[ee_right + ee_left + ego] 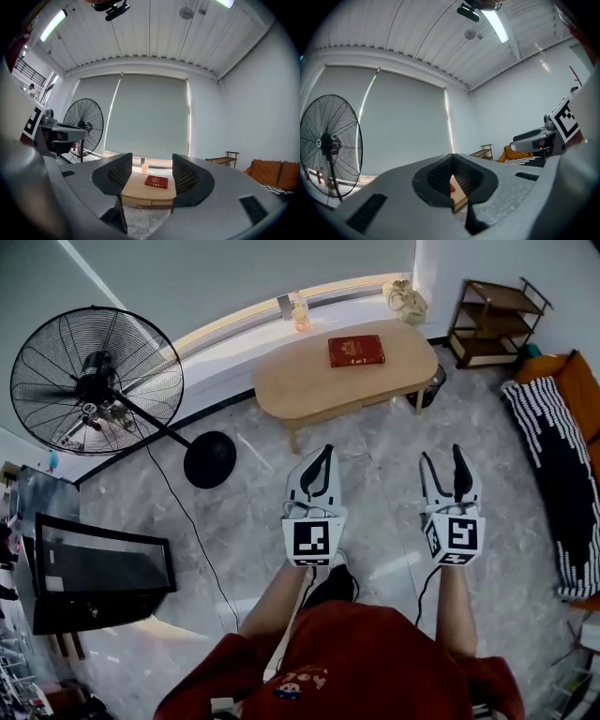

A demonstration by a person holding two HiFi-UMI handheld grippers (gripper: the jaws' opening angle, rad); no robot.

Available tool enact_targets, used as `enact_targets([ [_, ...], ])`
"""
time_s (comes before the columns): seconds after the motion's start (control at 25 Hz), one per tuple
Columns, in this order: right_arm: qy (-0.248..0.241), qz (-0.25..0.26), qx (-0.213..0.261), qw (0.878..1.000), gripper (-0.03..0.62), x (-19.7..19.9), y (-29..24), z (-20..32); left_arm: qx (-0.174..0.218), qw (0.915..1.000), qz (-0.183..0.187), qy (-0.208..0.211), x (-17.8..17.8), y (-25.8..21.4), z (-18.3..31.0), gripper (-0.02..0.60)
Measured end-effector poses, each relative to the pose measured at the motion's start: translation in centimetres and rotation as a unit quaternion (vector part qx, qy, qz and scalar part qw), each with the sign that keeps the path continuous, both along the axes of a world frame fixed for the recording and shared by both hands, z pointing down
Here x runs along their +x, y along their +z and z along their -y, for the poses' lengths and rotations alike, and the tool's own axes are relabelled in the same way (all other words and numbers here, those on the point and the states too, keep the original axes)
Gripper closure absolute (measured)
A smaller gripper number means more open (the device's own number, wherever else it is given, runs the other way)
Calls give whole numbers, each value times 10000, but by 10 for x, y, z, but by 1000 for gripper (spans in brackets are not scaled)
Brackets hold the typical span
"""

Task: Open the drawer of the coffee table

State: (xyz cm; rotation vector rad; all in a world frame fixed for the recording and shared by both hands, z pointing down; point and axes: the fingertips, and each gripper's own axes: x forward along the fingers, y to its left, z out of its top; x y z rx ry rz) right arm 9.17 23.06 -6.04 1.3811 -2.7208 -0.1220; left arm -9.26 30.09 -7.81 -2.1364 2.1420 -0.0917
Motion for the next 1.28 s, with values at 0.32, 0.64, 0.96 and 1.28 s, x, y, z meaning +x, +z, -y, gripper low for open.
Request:
enact_targets([
  [0.32, 75, -123, -7, 9999, 347, -54, -1, 34, 6, 9999, -92, 50, -60, 2, 38, 574],
  [0.64, 215, -157, 4, 9996, 347, -79, 0, 64, -22, 9997, -65, 221, -83, 6, 76, 574],
  [0.96, 413, -96, -100, 9990, 347, -77, 15, 101, -111, 9989, -108, 451, -84, 21, 125, 574],
  [1.28, 679, 72, -166, 9975, 347, -41, 19, 170, -120, 9970, -123, 751, -47, 21, 207, 575],
])
